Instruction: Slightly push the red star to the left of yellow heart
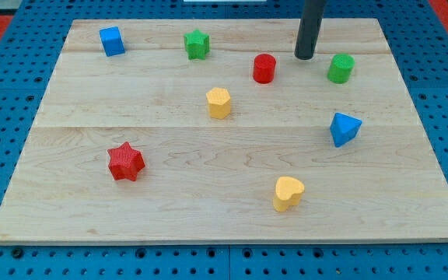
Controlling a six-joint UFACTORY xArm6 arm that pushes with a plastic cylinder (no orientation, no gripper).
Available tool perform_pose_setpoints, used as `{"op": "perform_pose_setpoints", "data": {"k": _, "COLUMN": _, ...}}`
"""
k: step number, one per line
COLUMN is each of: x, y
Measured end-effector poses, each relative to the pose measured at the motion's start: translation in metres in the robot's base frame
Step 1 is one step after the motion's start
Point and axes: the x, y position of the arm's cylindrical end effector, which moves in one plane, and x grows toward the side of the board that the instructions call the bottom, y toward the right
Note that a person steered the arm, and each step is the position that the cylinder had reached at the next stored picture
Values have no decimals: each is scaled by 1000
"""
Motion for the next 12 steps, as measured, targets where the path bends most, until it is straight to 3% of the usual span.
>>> {"op": "perform_pose_setpoints", "data": {"k": 1, "x": 2, "y": -2}}
{"op": "perform_pose_setpoints", "data": {"k": 3, "x": 1, "y": -102}}
{"op": "perform_pose_setpoints", "data": {"k": 5, "x": -34, "y": -141}}
{"op": "perform_pose_setpoints", "data": {"k": 9, "x": -61, "y": -169}}
{"op": "perform_pose_setpoints", "data": {"k": 10, "x": -30, "y": -138}}
{"op": "perform_pose_setpoints", "data": {"k": 12, "x": 96, "y": -176}}
